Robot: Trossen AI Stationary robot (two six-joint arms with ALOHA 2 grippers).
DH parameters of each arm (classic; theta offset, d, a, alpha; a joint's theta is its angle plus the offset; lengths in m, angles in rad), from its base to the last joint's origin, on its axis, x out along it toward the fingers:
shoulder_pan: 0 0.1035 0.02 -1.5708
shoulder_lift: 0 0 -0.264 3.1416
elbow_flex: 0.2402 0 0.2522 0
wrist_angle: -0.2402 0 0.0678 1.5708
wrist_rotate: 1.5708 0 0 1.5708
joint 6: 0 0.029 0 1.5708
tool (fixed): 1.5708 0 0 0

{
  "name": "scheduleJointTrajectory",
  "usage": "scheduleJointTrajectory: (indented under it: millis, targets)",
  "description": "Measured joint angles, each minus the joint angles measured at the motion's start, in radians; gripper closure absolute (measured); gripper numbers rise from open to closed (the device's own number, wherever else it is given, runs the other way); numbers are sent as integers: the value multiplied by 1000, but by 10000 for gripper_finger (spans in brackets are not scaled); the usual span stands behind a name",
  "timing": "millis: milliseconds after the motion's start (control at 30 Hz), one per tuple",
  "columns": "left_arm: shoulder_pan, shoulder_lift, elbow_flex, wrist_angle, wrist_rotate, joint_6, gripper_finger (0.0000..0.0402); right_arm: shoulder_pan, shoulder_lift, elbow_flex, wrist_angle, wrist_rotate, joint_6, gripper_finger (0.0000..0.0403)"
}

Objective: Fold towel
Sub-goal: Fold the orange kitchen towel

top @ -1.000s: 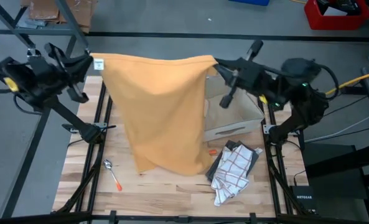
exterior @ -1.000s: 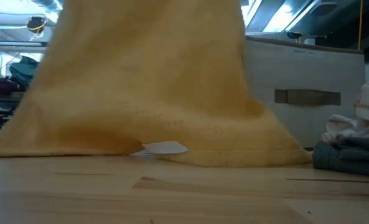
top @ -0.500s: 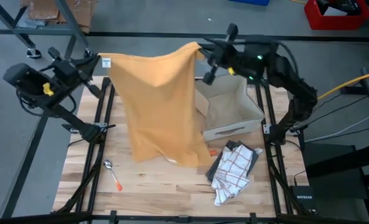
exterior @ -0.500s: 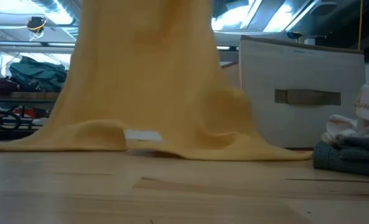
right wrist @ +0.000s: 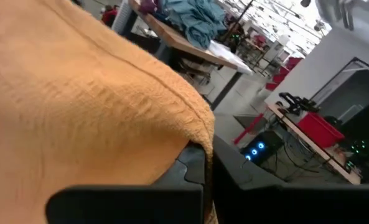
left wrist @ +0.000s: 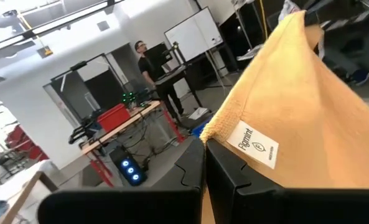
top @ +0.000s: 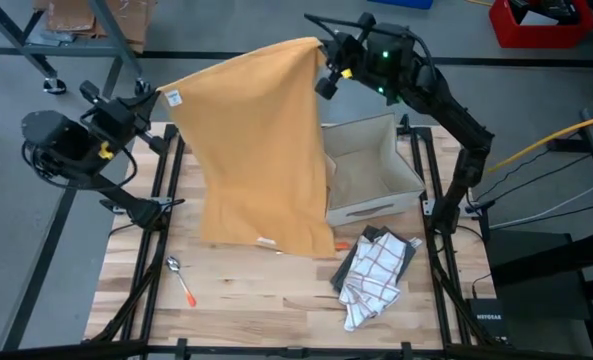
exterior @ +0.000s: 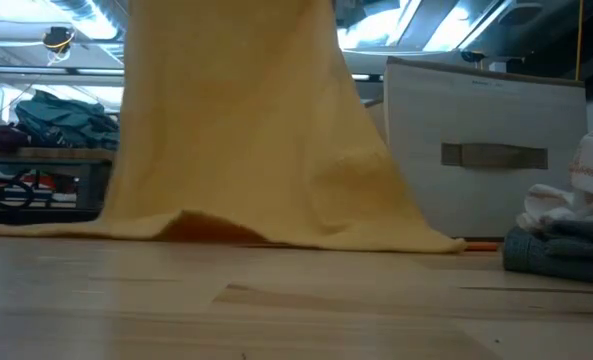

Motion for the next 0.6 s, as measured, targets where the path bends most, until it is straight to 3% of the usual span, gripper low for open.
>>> scheduleJointTrajectory:
  millis: [333, 600]
  targets:
    - [20, 0, 0, -116, -1, -144, 401, -56, 7, 1, -76, -76, 89, 393]
    - [-42, 2, -26, -218, 8, -314, 401, 33, -7, 2, -396, -92, 207, 393]
